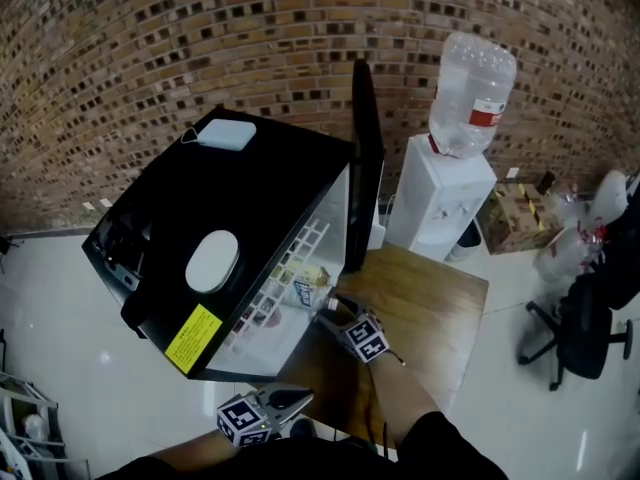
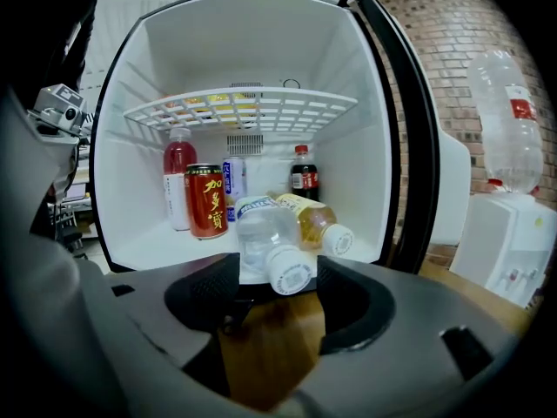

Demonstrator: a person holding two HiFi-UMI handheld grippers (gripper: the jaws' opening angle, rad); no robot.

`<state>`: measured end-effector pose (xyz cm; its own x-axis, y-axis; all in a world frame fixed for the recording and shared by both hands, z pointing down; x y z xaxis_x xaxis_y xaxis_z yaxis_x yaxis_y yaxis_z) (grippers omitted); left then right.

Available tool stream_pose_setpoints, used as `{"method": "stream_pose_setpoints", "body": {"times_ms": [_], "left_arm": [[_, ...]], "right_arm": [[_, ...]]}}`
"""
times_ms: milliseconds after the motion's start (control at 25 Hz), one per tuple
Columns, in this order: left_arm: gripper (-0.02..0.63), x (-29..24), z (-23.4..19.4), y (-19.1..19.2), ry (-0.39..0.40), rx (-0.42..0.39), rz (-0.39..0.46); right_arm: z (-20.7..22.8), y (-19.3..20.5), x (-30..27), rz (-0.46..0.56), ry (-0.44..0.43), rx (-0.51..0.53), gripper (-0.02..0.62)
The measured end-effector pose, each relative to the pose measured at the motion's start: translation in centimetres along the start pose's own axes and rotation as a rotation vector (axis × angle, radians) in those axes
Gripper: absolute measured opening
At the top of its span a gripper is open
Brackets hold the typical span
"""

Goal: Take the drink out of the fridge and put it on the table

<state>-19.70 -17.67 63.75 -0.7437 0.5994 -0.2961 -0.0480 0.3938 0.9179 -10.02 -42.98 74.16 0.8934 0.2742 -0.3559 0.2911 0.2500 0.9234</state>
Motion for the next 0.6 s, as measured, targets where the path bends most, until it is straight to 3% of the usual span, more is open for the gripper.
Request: {"method": "stream_pose_setpoints", "body": {"times_ms": [200, 400, 600], "left_arm": [[0.002, 0.1, -0.2, 0.0, -0.003, 0.006, 0.000], [0.002, 0.1, -0.6, 0.2, 0.000, 0.010, -0.001], [0.002, -0.2, -0.3, 0.3, 0.003, 0.014, -0.006]], "right_arm": [[0.2, -0.1, 0.1, 0.026, -0.020, 0.000, 0.242], [-0.4, 0.1, 1.2, 0.025, -0.082, 0.045, 0.163], [-0.8, -0.8, 2.5, 0.078, -0.105, 0.035, 0.158]]}}
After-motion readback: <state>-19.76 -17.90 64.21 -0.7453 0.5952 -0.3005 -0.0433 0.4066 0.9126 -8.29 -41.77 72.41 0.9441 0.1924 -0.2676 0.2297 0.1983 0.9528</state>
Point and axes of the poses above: the fingertips, and each gripper's own axes: x backward along the fingers, z to its right, y out of its underside, the point moved 10 cm from there along x, backward along the fingers, and after that the axes turned 7 degrees about -x, right-handed, at the moved point
